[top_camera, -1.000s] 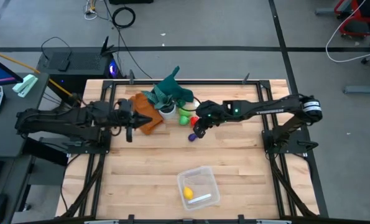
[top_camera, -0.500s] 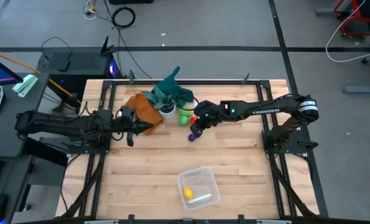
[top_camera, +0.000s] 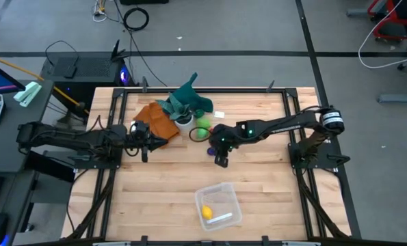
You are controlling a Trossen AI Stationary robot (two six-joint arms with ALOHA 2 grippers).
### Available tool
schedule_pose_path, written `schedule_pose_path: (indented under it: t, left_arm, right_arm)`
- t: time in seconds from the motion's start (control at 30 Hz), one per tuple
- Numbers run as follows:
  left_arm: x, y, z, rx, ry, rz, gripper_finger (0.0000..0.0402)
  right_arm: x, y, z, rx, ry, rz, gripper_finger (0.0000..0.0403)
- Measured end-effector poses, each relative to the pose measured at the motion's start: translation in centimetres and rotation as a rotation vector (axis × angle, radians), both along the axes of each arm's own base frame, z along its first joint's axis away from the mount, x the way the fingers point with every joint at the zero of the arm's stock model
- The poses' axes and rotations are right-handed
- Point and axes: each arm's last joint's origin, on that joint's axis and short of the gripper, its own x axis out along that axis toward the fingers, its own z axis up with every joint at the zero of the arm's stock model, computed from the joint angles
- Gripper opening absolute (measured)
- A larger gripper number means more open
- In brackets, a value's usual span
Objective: Pick and placing Produce into tupperware
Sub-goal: Put the eggplant into the transparent bin
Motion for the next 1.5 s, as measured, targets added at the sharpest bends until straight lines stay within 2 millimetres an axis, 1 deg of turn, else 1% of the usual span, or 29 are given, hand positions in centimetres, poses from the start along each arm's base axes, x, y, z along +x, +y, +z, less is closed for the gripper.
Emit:
schedule_pose_path:
  t: [0.17,0.3,0.47,0.6,0.7,0.87,1.0,1.2,1.33,1.5]
  left_arm:
    - [0.0,0.0,0.0,0.001,-0.002,0.000,0.0013]
    - [0.0,0.0,-0.1,0.004,0.006,0.000,0.0007]
    - [0.0,0.0,-0.1,0.000,0.007,0.001,0.0019]
    - [0.0,0.0,-0.1,0.000,0.007,0.001,0.0027]
    - [0.0,0.0,-0.1,0.000,0.008,0.001,0.0027]
    - [0.0,0.0,-0.1,0.000,0.008,0.001,0.0015]
    - [0.0,0.0,-0.1,0.000,0.007,0.001,0.0009]
    - [0.0,0.0,-0.1,-0.003,0.006,0.001,0.0021]
    - [0.0,0.0,-0.1,-0.007,0.004,0.002,0.0023]
    - [0.0,0.0,0.0,-0.008,0.003,0.002,0.0011]
  right_arm:
    - [0.6,-0.1,-1.3,-0.076,0.021,0.085,0.0187]
    - [0.9,-0.1,-2.8,-0.139,0.070,0.187,0.0215]
    - [1.2,0.0,-4.0,-0.225,0.109,0.267,0.0247]
    - [1.4,0.1,-4.5,-0.316,0.130,0.309,0.0258]
    - [1.5,0.0,-5.0,-0.342,0.148,0.341,0.0258]
    - [1.6,0.1,-5.9,-0.328,0.176,0.358,0.0255]
    - [1.7,0.1,-6.3,-0.323,0.176,0.355,0.0254]
    - [1.8,0.0,-6.6,-0.312,0.181,0.346,0.0252]
    - [1.9,0.0,-6.7,-0.300,0.181,0.328,0.0237]
    - [2.0,0.0,-6.9,-0.284,0.175,0.298,0.0203]
